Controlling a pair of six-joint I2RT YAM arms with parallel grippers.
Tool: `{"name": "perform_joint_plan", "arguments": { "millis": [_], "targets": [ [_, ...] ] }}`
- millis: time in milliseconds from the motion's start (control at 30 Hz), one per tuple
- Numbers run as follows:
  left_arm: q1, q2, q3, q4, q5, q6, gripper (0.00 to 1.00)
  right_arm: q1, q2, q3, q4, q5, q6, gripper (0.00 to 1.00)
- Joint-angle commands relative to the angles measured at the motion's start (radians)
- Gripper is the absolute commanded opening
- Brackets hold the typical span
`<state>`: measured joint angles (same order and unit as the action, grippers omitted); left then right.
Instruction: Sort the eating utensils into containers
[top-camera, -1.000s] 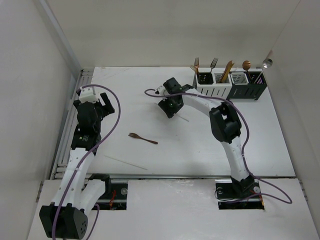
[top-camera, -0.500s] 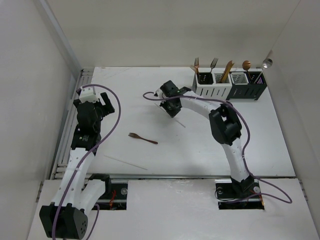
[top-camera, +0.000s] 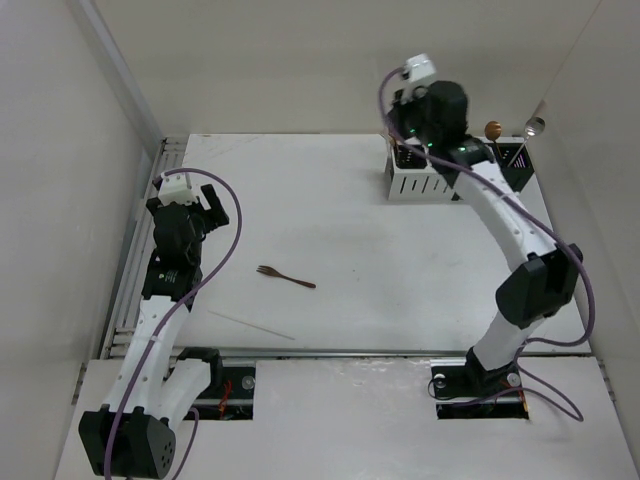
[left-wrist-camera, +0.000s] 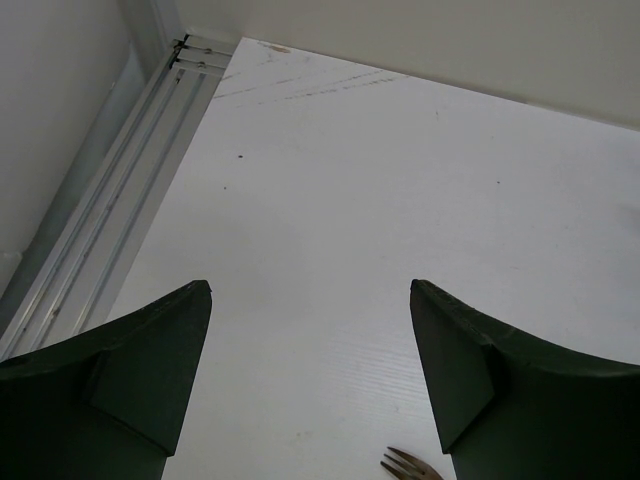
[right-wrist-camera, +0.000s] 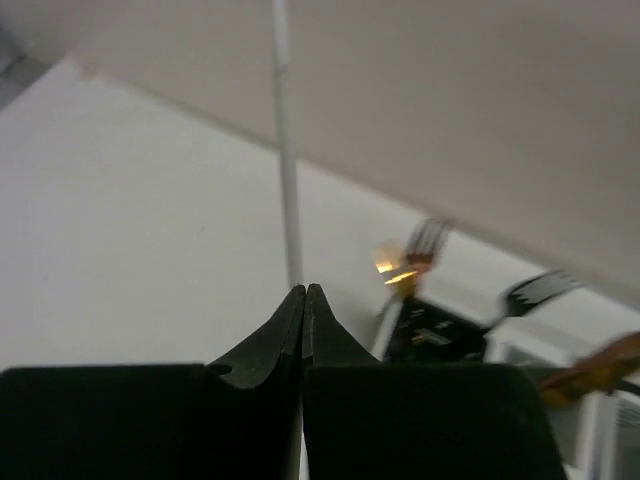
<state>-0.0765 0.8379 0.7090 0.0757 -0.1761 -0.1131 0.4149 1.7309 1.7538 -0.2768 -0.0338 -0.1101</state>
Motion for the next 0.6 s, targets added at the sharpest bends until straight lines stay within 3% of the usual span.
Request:
{"name": "perform_joint_plan", "arguments": {
  "millis": [0, 167, 333, 567],
  "targets": [
    [0.006, -0.019, 0.015, 0.042, 0.001, 0.015, 0.77, -0.128, -0.019, -0.037, 0.221, 0.049, 0.055, 0.0],
    [0.006, 0.001, 0.024, 0.042, -0.008, 0.015, 0.77, -0.292, 0.035, 0.033, 0.255, 0.017, 0.055, 0.0],
    [0.017, 0.019, 0.033, 0.052, -0.017, 0.026, 0.77, -0.292, 0.009, -0.019, 0.255, -0.046, 0.055, 0.0],
    [0.017, 0.038, 0.033, 0.07, -0.008, 0.026, 0.77, -0.291, -0.06, -0.103, 0.301, 0.025, 0.055, 0.0]
  ]
}}
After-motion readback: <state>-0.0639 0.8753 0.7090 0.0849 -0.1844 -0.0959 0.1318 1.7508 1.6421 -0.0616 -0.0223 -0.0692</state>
